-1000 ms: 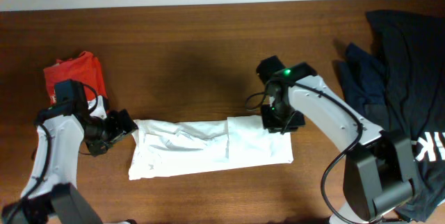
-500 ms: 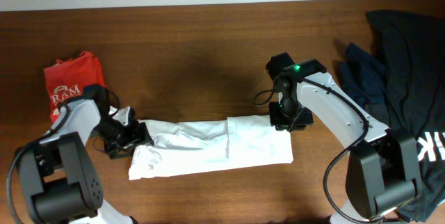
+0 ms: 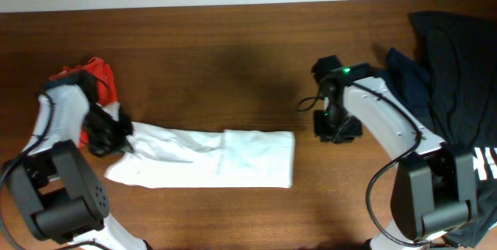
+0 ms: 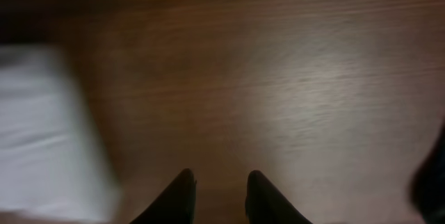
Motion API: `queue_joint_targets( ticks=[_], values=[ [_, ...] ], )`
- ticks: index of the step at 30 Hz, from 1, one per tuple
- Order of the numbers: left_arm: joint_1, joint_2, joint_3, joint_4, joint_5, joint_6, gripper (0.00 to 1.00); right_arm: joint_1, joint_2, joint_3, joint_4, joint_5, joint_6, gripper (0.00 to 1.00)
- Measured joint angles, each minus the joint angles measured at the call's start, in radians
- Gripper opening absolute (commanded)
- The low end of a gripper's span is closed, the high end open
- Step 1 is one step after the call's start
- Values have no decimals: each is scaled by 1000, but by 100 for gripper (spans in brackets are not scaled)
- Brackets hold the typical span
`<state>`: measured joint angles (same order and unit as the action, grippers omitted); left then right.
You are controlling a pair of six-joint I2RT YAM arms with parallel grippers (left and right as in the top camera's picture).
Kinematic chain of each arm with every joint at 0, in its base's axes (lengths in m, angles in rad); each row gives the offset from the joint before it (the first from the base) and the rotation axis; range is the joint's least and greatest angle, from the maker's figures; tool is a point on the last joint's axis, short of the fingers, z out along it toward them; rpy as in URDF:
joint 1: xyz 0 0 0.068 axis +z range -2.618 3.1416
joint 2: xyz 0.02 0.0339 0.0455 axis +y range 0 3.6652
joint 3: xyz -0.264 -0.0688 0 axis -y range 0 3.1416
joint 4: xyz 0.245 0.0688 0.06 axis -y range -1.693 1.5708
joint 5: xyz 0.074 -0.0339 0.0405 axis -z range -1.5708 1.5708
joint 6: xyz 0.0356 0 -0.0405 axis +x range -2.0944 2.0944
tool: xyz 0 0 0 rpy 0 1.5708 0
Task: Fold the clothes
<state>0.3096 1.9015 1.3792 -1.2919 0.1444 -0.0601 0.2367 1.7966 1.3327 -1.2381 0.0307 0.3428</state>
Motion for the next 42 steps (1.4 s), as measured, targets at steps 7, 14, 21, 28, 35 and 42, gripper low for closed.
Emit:
queue_joint_targets(
  ticks=[7, 14, 21, 28, 35, 42],
  values=[
    [-39, -1, 327, -266, -49, -74, 0, -138, 0, 0, -6, 16, -59, 29],
    [-432, -1, 344, -239, 68, -138, 1, -139, 0, 1, -14, 15, -78, 29],
    [-720, 0, 345, -158, 67, -239, 1, -139, 0, 1, -26, 15, -81, 29],
    [-782, 0, 345, -135, 57, -282, 8, -139, 0, 1, -38, 15, -82, 29],
    [-813, 48, 345, -116, 54, -285, 49, -139, 0, 1, -41, 15, -84, 29],
    [-861, 79, 368, -46, 156, -265, 55, -139, 0, 1, -43, 15, -84, 29]
  ],
)
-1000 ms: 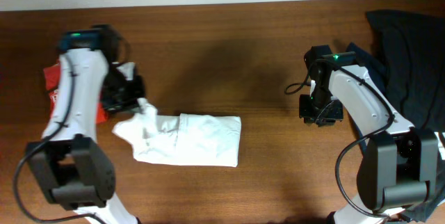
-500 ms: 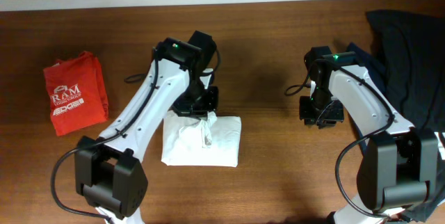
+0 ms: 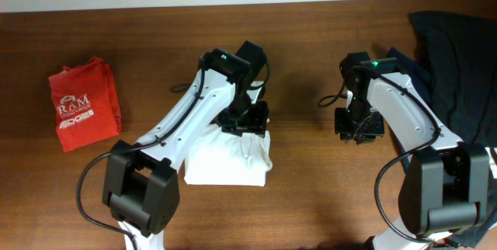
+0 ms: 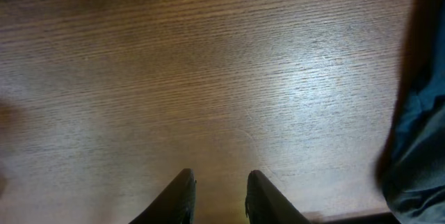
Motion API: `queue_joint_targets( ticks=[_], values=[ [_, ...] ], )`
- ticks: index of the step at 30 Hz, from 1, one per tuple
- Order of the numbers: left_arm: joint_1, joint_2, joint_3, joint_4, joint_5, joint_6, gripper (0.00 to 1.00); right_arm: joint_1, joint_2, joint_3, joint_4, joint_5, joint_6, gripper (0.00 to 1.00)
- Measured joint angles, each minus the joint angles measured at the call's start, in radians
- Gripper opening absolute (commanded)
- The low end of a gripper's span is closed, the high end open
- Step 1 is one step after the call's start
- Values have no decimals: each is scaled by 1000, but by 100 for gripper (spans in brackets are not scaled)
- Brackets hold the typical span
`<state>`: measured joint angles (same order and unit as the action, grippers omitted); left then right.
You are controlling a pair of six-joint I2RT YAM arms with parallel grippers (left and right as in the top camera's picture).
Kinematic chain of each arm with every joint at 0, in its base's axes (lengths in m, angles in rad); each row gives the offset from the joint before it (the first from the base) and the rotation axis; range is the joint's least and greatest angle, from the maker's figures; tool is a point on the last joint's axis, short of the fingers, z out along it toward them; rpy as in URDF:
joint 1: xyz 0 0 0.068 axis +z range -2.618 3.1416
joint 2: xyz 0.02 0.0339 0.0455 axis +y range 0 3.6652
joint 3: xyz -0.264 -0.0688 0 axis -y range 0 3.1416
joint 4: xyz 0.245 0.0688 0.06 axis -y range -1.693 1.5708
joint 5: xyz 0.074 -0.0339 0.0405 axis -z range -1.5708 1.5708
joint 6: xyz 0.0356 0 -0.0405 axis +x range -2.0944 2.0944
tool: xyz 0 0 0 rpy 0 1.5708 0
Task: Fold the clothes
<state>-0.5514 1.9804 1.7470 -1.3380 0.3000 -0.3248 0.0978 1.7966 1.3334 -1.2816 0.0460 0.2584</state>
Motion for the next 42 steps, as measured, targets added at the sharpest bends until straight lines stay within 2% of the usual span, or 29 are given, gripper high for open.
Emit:
queue_joint_targets(
  ticks=[3, 5, 7, 11, 14, 18, 24, 26, 31, 35, 42],
  values=[
    [39, -1, 74, -36, -16, 19, 55, 0, 0, 0, -9, -18, -30, 29],
    [103, -14, 100, -52, -39, 24, 59, 1, 0, 0, -8, -92, -86, 31],
    [222, -43, 105, -61, -67, 31, 64, 5, 0, 0, -7, -245, -185, 33],
    [388, -56, 100, -38, -89, 34, 64, 62, 0, 0, 36, -530, -306, 34],
    [455, -59, 31, 29, -95, 56, 64, 157, 0, 0, 90, -658, -333, 34],
    [452, -59, -134, 162, -84, 118, 65, 285, 0, 0, 200, -733, -280, 34],
    [447, -60, -416, 424, -64, 163, 67, 432, 31, 0, 346, -753, -199, 33],
    [447, -60, -472, 461, -64, 168, 69, 457, 69, 0, 381, -755, -175, 27],
    [447, -67, -555, 516, -63, 170, 70, 467, 180, -4, 376, -748, -153, 27],
    [447, -90, -591, 463, -60, 172, 70, 467, 223, -14, 301, -679, -149, 27],
    [447, -90, -648, 231, -33, 122, 68, 443, 222, -80, 261, -493, -150, 28]
  ],
)
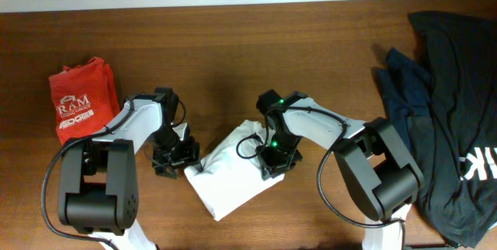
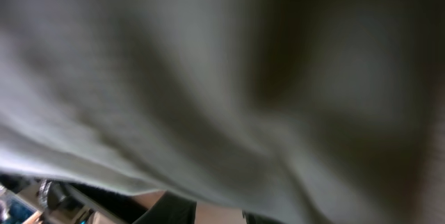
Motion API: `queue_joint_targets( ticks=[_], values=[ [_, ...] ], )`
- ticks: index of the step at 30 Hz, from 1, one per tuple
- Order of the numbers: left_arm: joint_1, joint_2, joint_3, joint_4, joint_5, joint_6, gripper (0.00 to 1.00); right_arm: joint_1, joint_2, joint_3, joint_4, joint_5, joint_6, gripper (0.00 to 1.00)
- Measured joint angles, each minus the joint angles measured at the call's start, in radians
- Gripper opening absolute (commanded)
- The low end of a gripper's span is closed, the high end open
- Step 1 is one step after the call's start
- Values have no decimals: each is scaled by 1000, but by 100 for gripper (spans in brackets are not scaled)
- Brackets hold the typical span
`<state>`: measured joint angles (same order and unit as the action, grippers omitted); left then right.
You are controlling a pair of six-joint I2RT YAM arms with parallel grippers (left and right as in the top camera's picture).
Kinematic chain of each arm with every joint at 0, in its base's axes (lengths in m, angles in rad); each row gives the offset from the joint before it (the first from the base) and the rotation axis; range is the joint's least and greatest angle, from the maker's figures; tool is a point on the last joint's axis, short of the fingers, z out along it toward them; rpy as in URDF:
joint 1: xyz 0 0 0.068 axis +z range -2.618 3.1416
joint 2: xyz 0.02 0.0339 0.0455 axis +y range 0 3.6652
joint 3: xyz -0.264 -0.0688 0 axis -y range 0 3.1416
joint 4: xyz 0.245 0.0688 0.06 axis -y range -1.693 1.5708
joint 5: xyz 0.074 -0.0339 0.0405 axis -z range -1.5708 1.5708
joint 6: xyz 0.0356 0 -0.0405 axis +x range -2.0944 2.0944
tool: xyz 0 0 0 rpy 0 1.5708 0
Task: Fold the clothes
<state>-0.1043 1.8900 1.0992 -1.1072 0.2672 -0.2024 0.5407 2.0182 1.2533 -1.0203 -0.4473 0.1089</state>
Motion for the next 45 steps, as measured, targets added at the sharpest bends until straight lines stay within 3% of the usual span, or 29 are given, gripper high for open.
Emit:
queue_joint_targets(
  ticks=[3, 8, 11, 15, 19, 25, 31, 38, 45],
  values=[
    [0, 0, -4, 0, 68, -19, 64, -40, -16, 6, 11, 88, 0, 28],
    [0, -31, -5, 159, 141, -50, 65, -158, -13, 116, -85, 319, -1, 28],
    [0, -85, 21, 251, 155, -48, 79, -188, -29, 227, -167, 360, 0, 28],
    [-2, -135, 66, 389, 220, -18, 81, -188, -131, 287, -212, 218, -1, 30],
    [-19, -138, 70, 409, 285, 43, 81, -183, -179, 286, -265, -54, -13, 30],
    [-26, -138, 70, 410, 306, 76, 82, -138, -179, 61, -275, -354, -134, 30],
    [-26, -138, 70, 410, 306, 79, 82, -102, -178, -163, -190, -426, -213, 31],
    [-26, -138, 70, 409, 309, 79, 82, -103, -177, -301, 117, -455, -209, 38],
    [-26, -138, 70, 409, 309, 79, 82, -103, -177, -302, 60, -439, -165, 38]
  ],
)
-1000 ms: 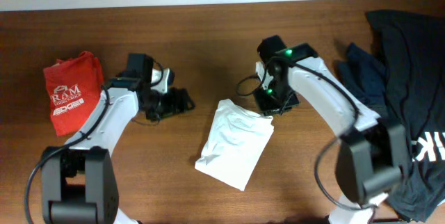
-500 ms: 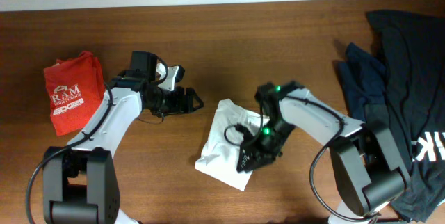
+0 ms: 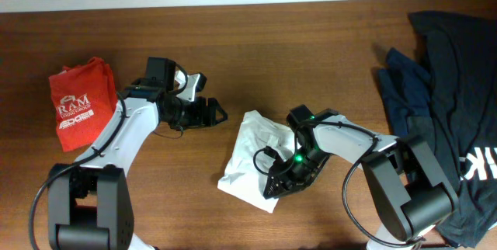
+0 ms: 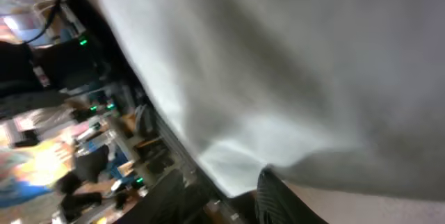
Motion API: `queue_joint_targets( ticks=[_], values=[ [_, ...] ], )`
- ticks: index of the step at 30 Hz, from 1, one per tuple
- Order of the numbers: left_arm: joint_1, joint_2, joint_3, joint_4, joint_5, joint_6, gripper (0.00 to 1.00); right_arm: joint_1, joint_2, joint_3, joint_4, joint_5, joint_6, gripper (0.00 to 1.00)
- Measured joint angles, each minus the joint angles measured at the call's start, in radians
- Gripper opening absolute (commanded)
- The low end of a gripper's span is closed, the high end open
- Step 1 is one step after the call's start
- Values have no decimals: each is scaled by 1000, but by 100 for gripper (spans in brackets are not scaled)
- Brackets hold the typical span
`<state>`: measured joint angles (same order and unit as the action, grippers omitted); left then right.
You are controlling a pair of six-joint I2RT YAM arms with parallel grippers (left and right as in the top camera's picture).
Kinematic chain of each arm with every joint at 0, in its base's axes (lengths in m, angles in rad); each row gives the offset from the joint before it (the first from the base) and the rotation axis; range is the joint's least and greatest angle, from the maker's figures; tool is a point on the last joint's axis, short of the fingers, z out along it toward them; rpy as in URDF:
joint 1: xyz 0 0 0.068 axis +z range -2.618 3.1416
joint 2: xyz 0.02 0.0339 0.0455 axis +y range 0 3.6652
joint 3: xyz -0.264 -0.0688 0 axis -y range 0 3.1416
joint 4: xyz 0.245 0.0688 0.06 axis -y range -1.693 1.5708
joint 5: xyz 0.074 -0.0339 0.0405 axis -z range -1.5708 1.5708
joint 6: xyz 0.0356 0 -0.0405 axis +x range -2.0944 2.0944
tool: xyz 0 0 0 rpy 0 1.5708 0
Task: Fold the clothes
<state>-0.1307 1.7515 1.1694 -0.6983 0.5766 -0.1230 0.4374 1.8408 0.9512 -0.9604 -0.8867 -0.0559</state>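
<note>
A white garment (image 3: 250,153) lies crumpled in a rough bundle at the table's middle. My right gripper (image 3: 278,182) lies low at its lower right edge, pointing down-left. In the right wrist view the white cloth (image 4: 278,57) fills most of the frame, and its edge runs down between my dark fingers (image 4: 278,196), which look shut on it. My left gripper (image 3: 214,112) hovers left of the garment, apart from it, with its jaws open and nothing between them. A red folded shirt (image 3: 81,102) lies at the far left.
A heap of dark clothes (image 3: 450,87) covers the table's right end, with a blue piece (image 3: 404,87) at its left edge. Bare brown table (image 3: 311,40) runs along the back. The right wrist view also shows room clutter past the cloth.
The left gripper has left the garment's left edge and now hangs higher up, open. The right gripper sits lower on the garment, which is turned and more crumpled.
At first the white garment lay long and flat, with the left gripper at its left end and the right arm clear of it. Then the left arm stood over it, folded shorter. Later both grippers were at the smaller bundle, and now only the right one is.
</note>
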Motion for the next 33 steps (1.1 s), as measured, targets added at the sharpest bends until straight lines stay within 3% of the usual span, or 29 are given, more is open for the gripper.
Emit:
queue_joint_targets(
  ticks=[9, 16, 25, 29, 33],
  values=[
    [0, 0, 0, -15, -1, 0, 82, -6, 0, 0, -65, -228, -162, 38],
    [0, 0, 0, -19, -5, 0, 83, 24, 0, 0, -48, -230, -232, 39],
    [0, 0, 0, -19, -5, 0, 83, 74, 0, 0, 36, -24, -92, 40],
    [0, 0, 0, -19, -5, 0, 83, 74, 0, -13, 60, 8, -70, 46],
    [0, 0, 0, -21, -5, 0, 83, 74, 0, -88, 121, 24, -56, 45]
  ],
)
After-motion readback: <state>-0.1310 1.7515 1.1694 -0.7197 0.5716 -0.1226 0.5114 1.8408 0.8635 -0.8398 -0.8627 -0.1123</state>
